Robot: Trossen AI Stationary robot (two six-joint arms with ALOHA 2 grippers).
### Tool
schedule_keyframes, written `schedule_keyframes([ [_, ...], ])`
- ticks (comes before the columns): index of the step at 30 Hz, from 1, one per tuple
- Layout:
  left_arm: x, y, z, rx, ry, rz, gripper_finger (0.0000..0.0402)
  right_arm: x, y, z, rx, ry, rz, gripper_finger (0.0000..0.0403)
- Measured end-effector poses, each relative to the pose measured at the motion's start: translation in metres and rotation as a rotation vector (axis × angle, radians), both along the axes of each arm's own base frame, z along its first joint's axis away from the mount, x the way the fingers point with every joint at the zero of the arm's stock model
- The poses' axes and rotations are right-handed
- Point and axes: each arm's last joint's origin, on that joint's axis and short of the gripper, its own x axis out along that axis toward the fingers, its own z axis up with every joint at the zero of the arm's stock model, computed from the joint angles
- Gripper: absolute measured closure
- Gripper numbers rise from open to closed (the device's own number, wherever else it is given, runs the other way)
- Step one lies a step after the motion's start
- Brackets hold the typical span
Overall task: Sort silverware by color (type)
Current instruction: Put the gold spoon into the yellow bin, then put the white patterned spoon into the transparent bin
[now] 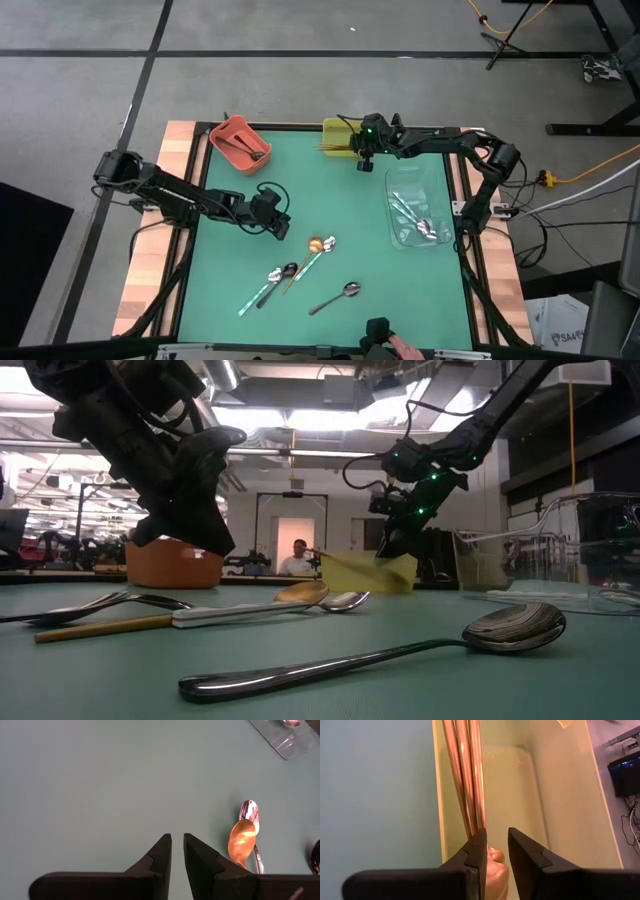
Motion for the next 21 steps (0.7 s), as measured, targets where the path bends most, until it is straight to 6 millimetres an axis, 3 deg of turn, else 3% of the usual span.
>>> schedule_keyframes([
  [14,0.000,-0.001,0.000,-0.041,-0.003,-0.006,0.0358,0.000,0.000,0.000,0.000,0.000,0.000,0.0333],
  [21,-0.002,-0.022,-0.001,-0.146,0.010,-0.138,0.0358,0.000,0.000,0.000,0.003,-0.002,-0.004,0.0333],
])
